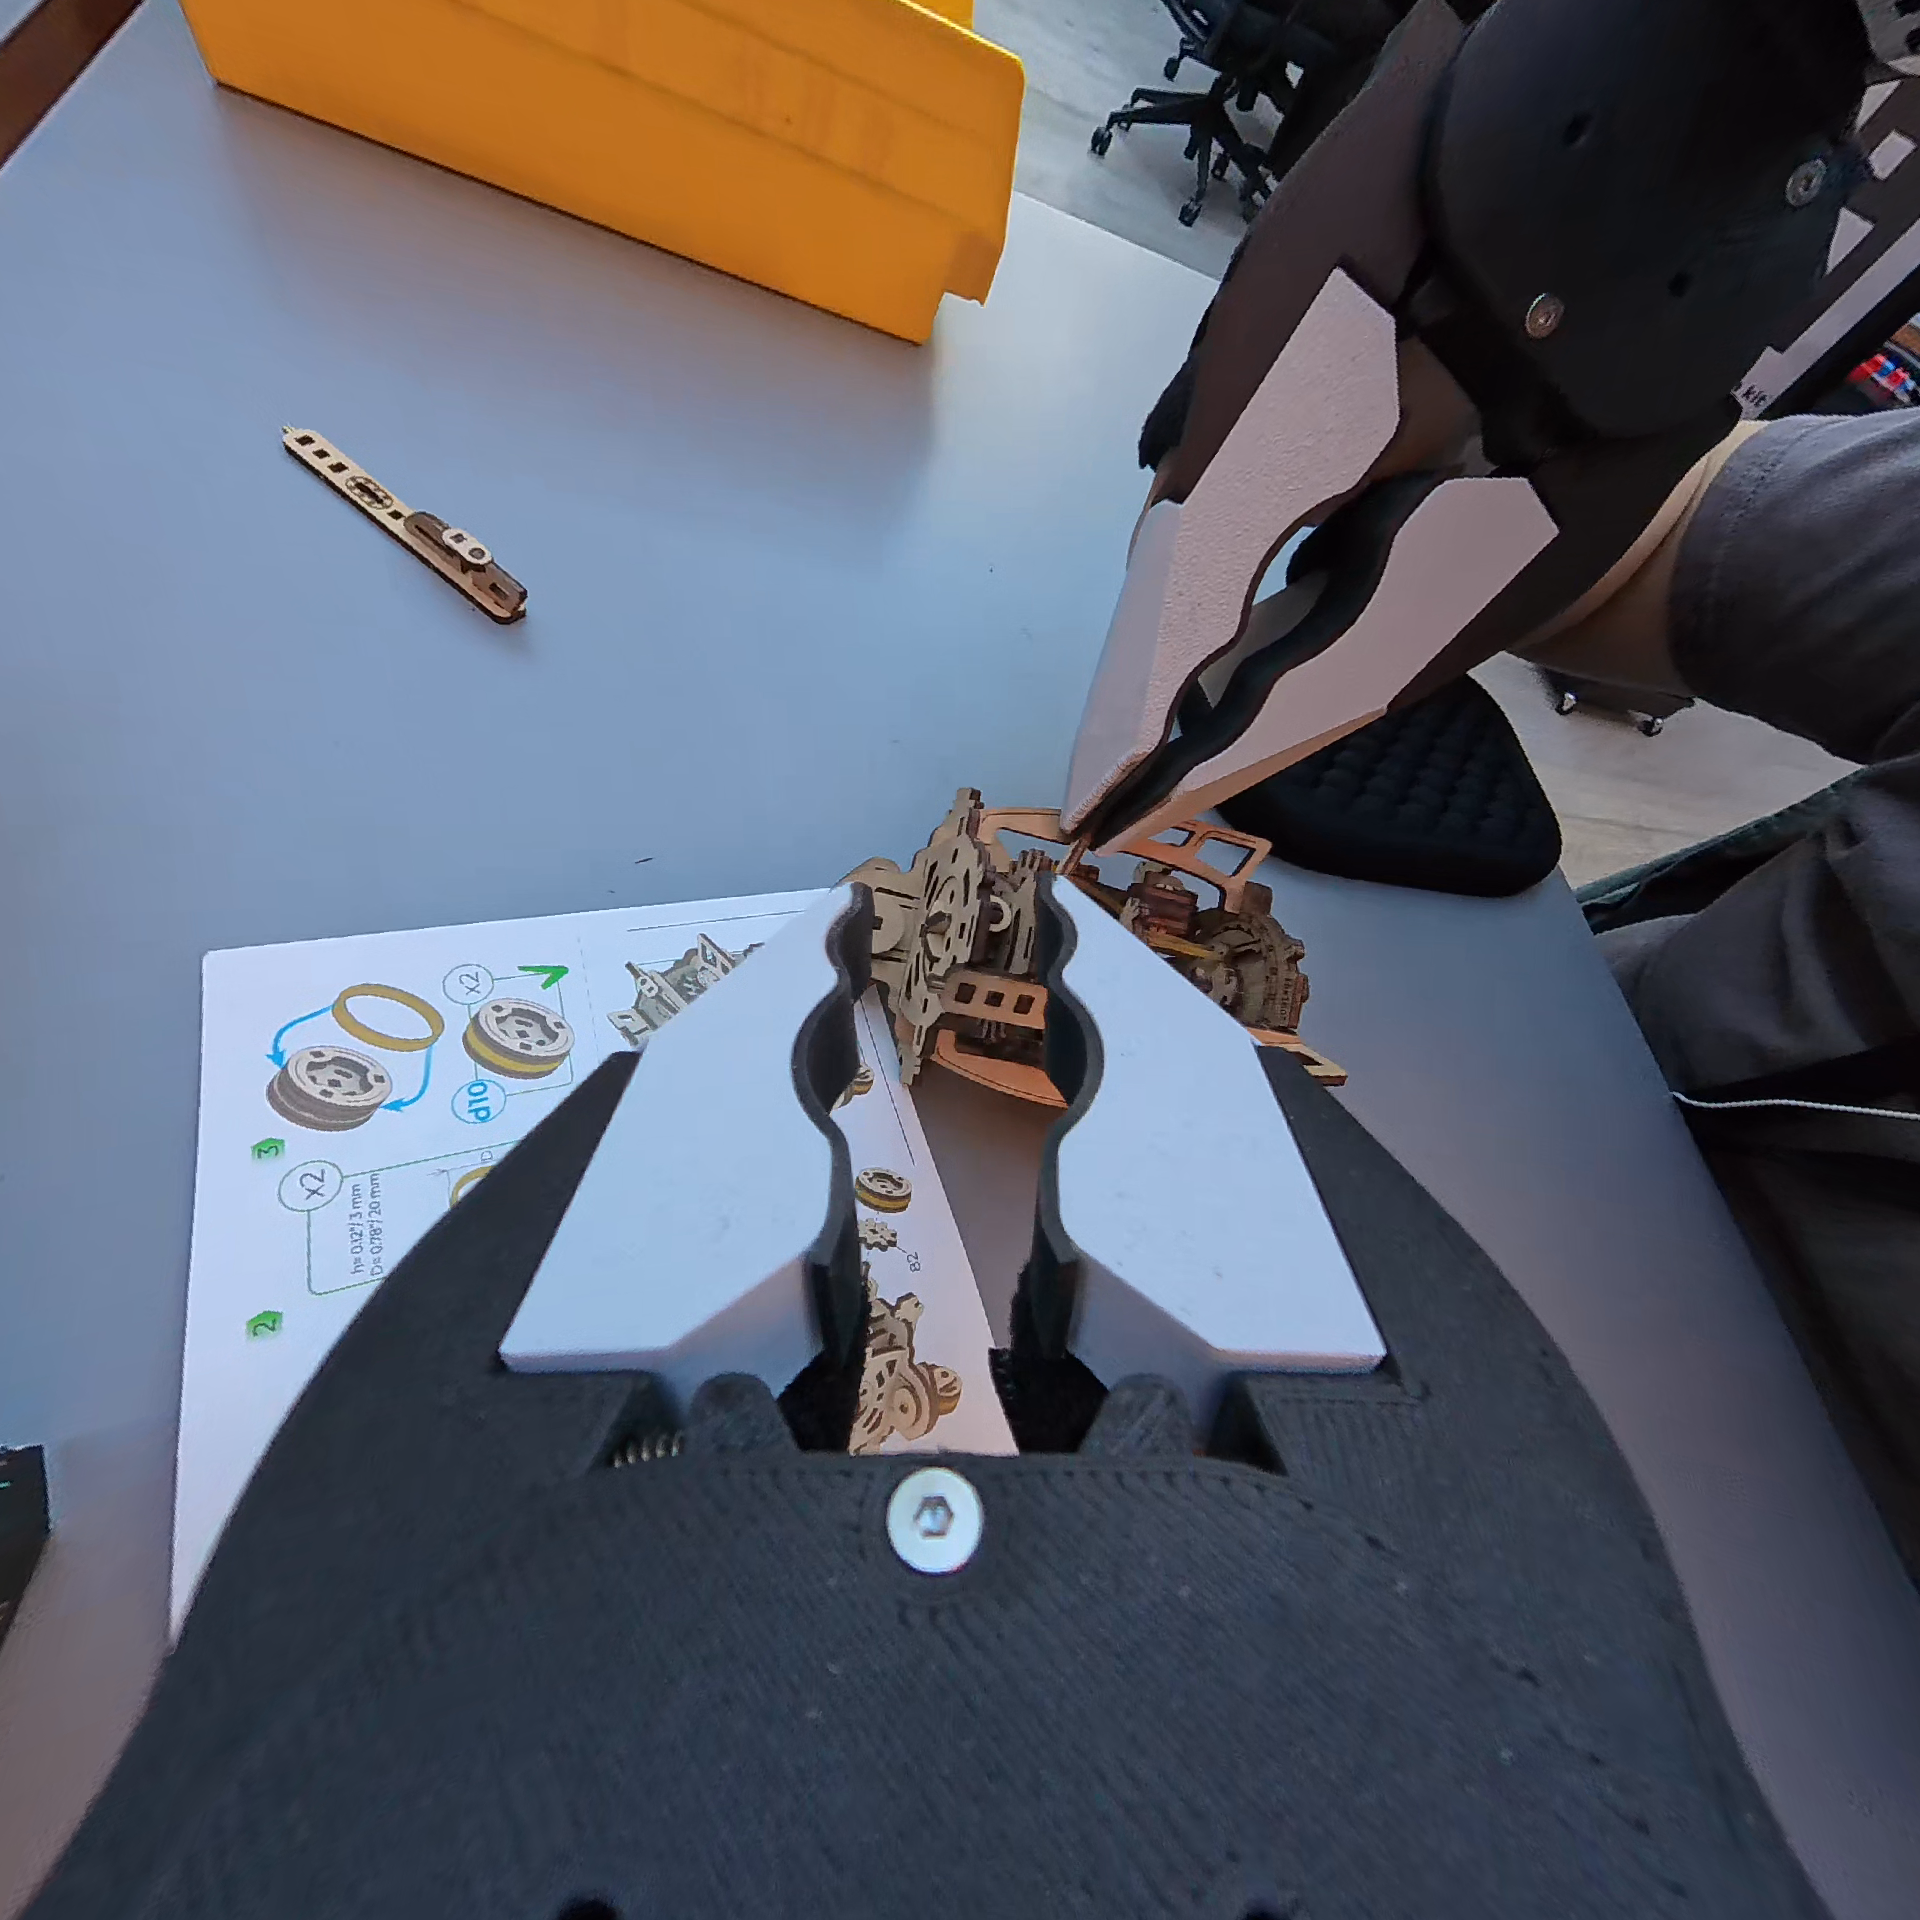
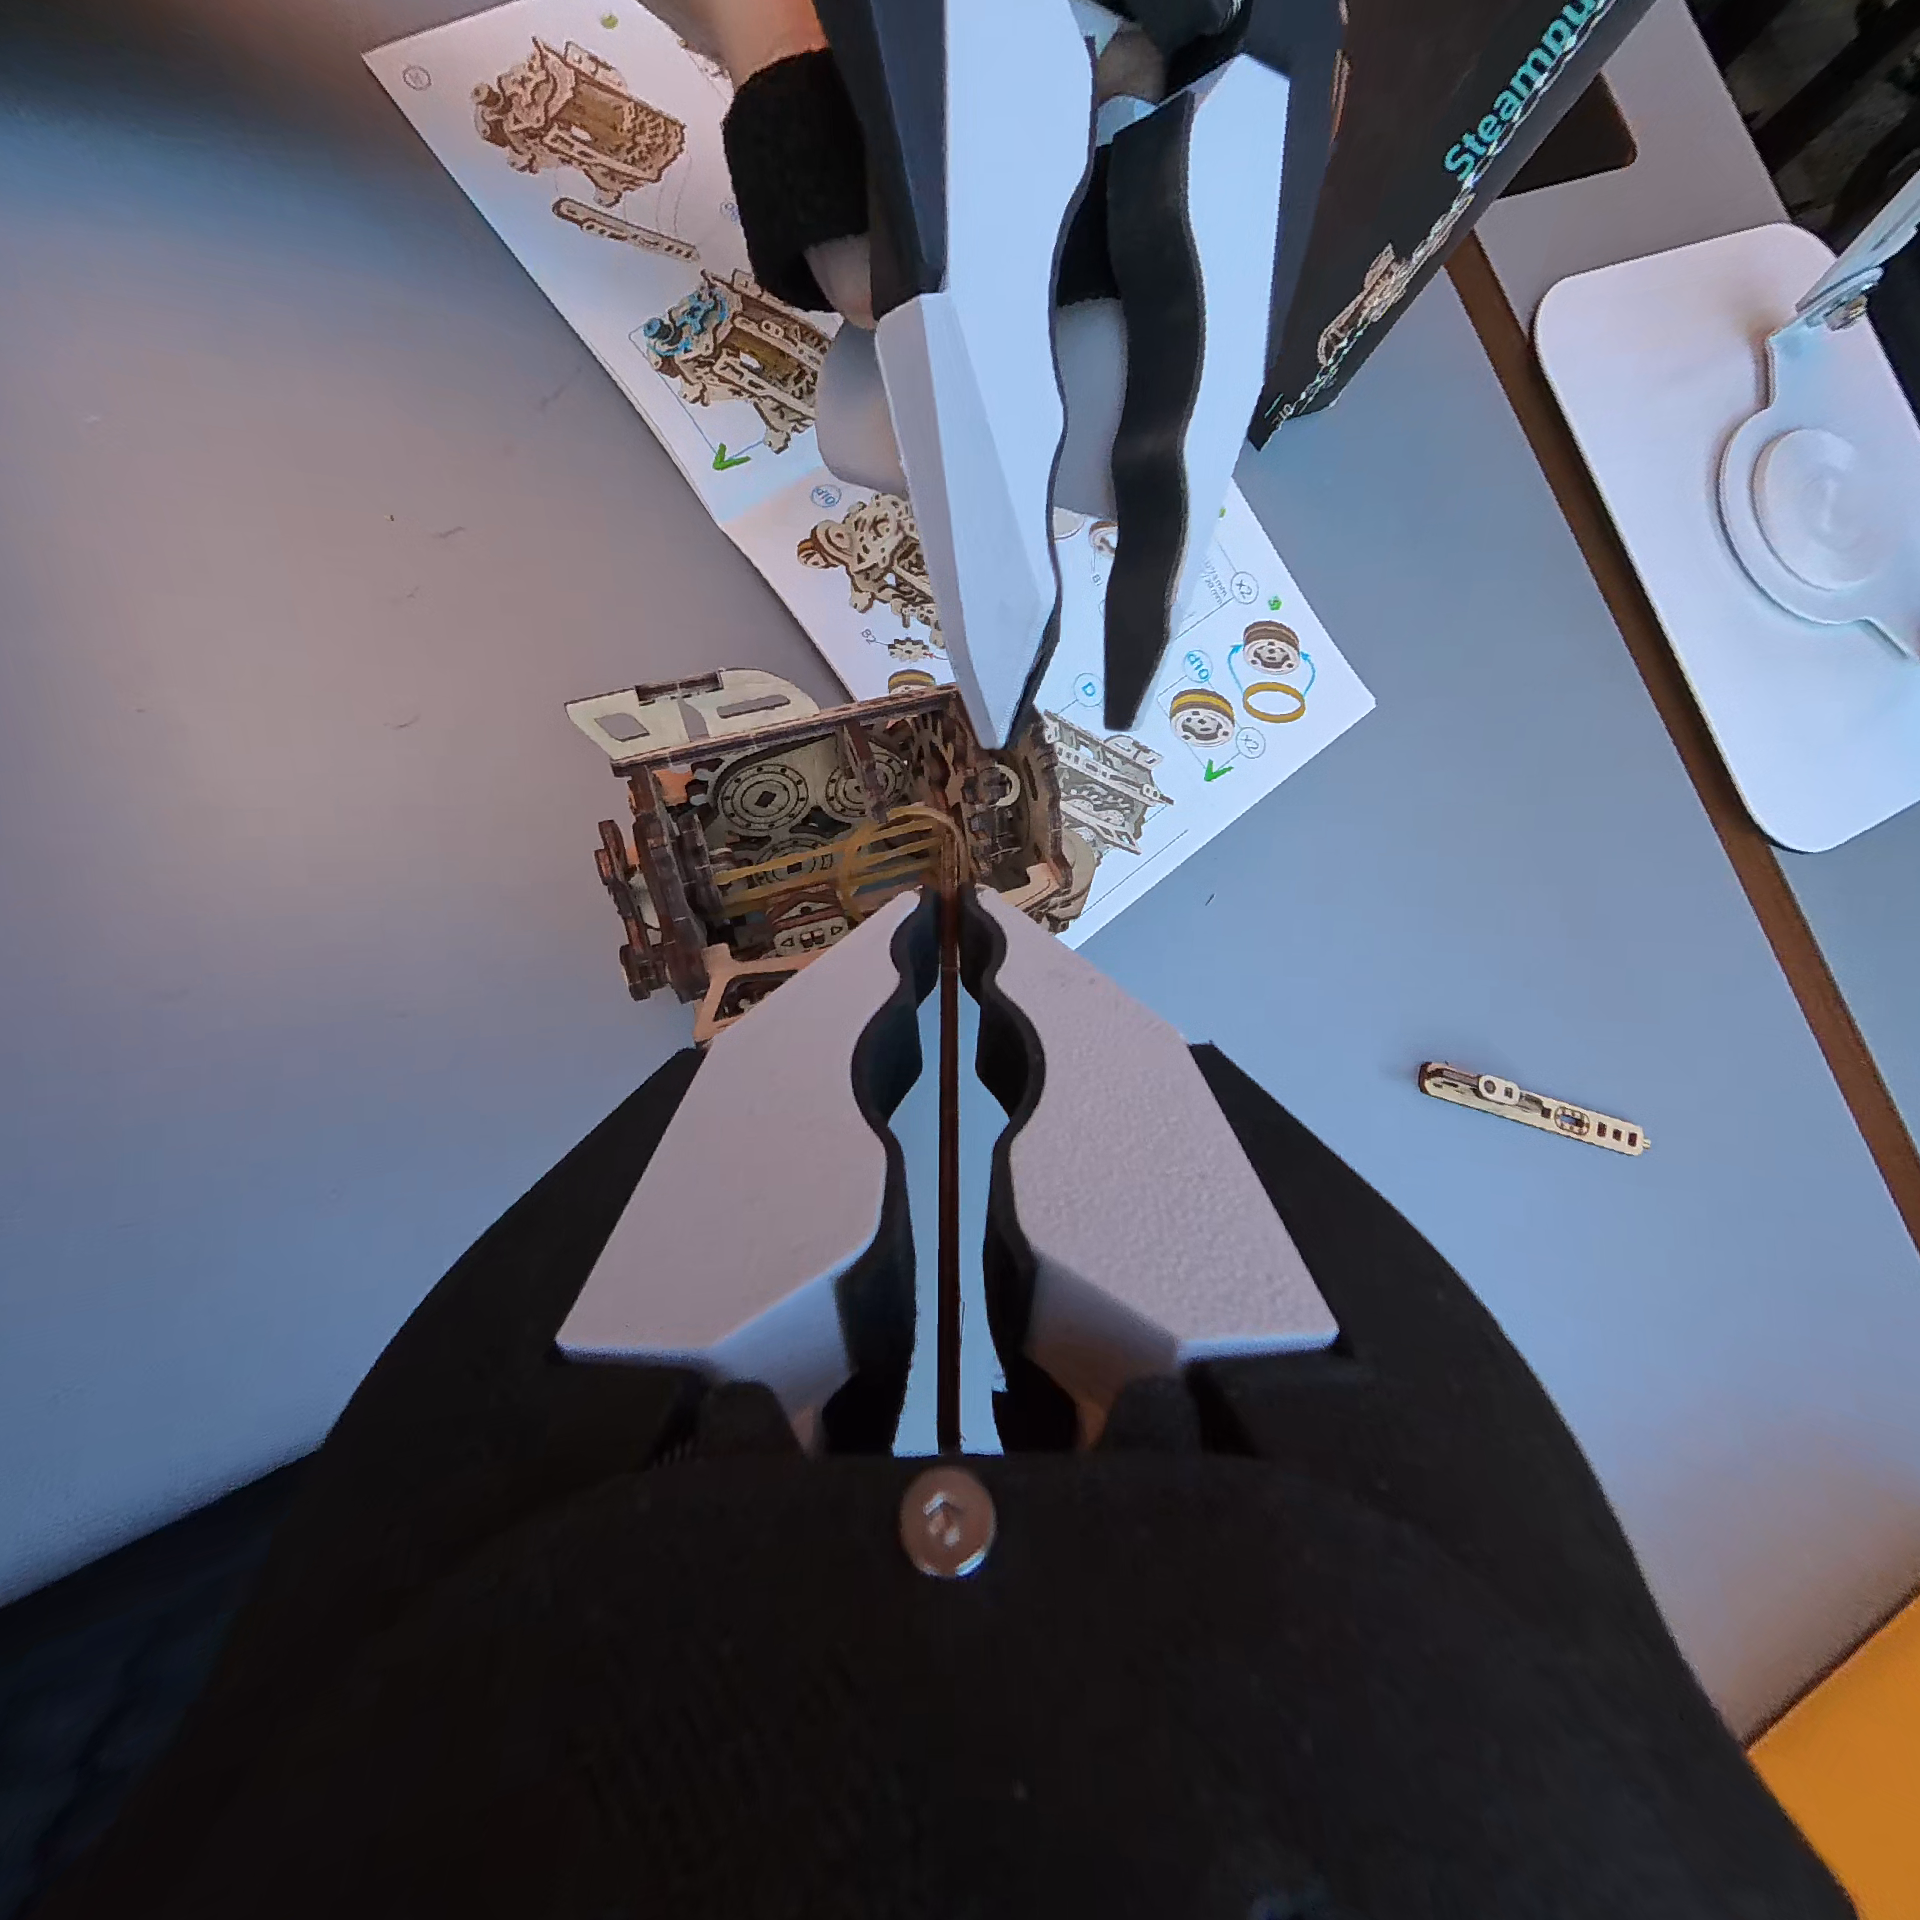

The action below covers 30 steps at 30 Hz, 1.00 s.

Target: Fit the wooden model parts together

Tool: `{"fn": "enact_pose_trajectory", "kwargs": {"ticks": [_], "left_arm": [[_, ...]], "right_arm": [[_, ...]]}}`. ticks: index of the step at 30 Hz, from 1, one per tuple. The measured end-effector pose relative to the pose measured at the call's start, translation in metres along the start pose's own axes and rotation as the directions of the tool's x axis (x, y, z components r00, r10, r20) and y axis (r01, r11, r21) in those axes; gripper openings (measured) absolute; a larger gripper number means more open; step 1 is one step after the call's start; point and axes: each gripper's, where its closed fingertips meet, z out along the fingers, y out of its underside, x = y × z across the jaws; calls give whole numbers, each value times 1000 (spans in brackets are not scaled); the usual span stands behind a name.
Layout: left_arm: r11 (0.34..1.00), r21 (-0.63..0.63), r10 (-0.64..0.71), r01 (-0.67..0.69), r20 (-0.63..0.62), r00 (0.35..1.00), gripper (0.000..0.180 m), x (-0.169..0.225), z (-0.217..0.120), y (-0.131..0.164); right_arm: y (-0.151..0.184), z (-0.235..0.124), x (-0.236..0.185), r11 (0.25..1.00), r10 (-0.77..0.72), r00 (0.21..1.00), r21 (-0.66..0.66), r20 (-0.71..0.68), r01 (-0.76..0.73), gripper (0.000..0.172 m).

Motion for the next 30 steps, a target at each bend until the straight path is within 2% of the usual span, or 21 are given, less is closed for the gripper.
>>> {"fn": "enact_pose_trajectory", "kwargs": {"ticks": [1, 30], "left_arm": [[1000, -2, 1, -1, 0, 1000, 28, 0, 0, 0], [1000, -9, 10, -10, -5, 1000, 27, 2, 2, 1]], "right_arm": [[0, 0, 0, 1000, 2, 1000, 1, 1, -2, 0], [-2, -2, -1, 1000, 0, 1000, 17, 3, 0, 0]]}}
